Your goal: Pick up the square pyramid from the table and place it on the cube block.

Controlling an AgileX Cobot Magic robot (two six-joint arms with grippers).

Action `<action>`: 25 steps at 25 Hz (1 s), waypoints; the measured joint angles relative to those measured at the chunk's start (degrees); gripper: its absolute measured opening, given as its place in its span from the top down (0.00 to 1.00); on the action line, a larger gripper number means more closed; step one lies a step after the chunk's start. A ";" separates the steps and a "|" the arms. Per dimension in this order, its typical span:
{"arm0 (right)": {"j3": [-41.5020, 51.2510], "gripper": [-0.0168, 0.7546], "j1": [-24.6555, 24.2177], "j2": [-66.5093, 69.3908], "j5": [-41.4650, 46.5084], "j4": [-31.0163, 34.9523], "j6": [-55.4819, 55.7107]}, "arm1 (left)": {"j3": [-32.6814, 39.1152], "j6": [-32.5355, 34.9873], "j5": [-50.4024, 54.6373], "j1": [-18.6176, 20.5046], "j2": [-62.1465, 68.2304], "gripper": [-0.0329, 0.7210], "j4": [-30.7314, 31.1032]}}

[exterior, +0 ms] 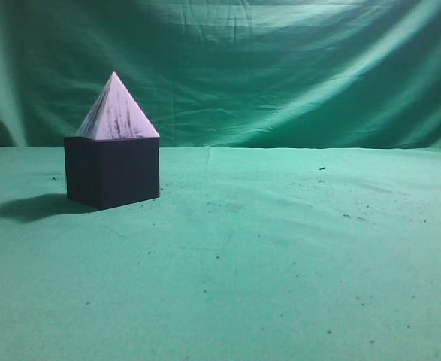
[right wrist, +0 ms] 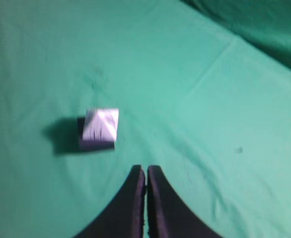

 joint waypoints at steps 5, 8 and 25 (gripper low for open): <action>16.46 0.98 0.00 -13.12 -6.14 1.17 0.35 | 0.00 0.00 0.00 0.00 0.00 0.96 0.00; 26.41 0.98 0.00 -21.33 -14.74 3.85 0.35 | 0.00 0.00 0.00 0.00 0.00 0.96 0.00; 50.23 0.98 0.00 -54.83 -21.78 12.67 0.35 | 0.00 0.00 0.00 0.00 0.00 0.96 0.00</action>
